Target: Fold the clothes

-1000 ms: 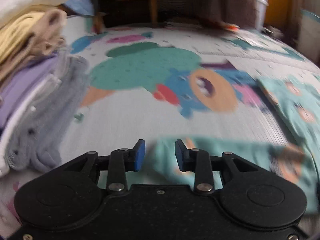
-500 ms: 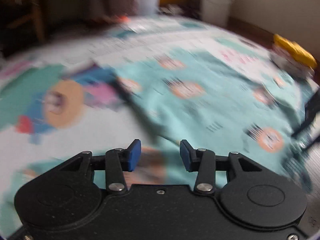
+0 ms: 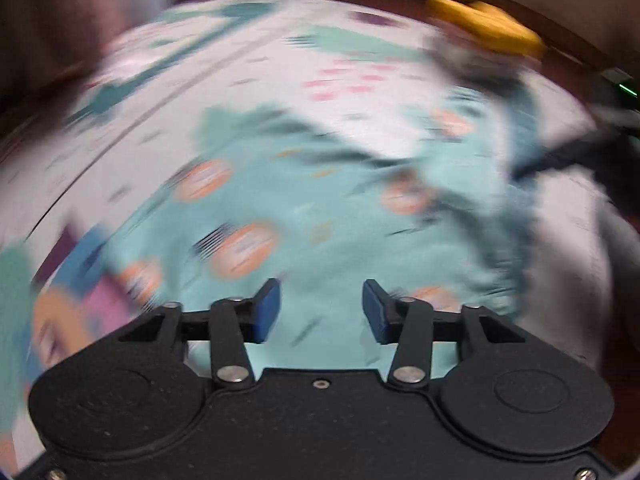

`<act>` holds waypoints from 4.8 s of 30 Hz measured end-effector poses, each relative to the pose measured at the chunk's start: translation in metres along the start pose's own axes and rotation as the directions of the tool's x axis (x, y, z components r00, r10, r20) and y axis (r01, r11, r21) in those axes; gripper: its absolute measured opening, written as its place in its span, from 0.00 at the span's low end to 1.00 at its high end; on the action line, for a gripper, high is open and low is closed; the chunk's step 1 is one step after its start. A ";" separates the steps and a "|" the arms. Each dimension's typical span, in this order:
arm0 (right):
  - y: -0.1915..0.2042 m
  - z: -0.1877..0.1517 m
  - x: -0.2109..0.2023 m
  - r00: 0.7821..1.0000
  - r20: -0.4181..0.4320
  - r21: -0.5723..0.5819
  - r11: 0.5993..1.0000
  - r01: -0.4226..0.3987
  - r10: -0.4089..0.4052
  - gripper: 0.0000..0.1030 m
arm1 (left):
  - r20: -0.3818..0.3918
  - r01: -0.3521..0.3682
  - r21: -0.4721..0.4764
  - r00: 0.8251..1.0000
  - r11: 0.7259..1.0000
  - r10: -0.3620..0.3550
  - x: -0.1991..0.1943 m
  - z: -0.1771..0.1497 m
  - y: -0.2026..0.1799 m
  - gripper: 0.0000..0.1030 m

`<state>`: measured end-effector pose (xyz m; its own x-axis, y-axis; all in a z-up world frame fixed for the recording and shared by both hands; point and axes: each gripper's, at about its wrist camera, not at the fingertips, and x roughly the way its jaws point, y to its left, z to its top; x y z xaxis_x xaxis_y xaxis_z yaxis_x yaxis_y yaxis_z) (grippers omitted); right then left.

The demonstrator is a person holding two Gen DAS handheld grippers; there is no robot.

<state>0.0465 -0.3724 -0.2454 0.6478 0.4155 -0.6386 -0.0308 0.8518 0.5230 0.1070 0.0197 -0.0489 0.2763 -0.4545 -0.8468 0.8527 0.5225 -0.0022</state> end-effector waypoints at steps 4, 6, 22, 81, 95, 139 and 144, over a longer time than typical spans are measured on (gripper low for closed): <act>-0.020 0.031 0.018 0.995 0.054 -0.126 0.988 0.085 -0.079 0.37 | 0.036 0.066 0.039 0.997 0.997 -0.068 0.034 0.039 -0.050 0.27; -0.036 0.033 0.025 0.991 0.044 -0.132 0.983 0.131 -0.126 0.37 | 0.108 0.069 -0.013 0.992 0.998 -0.067 0.066 0.052 -0.071 0.23; -0.033 0.043 0.073 0.983 0.058 -0.282 0.941 0.185 -0.175 0.25 | 0.186 -0.135 -0.203 0.967 0.970 0.174 0.130 -0.007 -0.166 0.24; -0.031 -0.020 0.082 0.984 0.006 0.620 0.771 -0.141 0.175 0.40 | -0.119 0.227 -0.374 0.950 0.899 -0.289 0.172 0.007 0.035 0.33; -0.039 -0.031 0.085 0.979 0.012 0.591 0.788 -0.172 0.205 0.17 | -0.152 0.162 -0.347 0.962 0.924 -0.226 0.170 0.041 0.047 0.34; 0.113 -0.050 0.048 0.986 0.111 -0.808 0.566 0.164 -0.128 0.17 | 0.045 -0.036 -0.611 0.996 0.791 0.080 0.170 0.096 0.148 0.04; 0.131 -0.066 0.062 0.978 0.085 -0.917 0.369 0.151 -0.188 0.17 | 0.046 -0.035 -0.608 0.996 0.793 0.079 0.176 0.075 0.155 0.04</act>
<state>0.0323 -0.2146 -0.2537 0.7043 0.2189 -0.6753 -0.6120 0.6693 -0.4213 0.3215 -0.0333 -0.1583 0.3632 -0.4442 -0.8190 0.3966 0.8691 -0.2955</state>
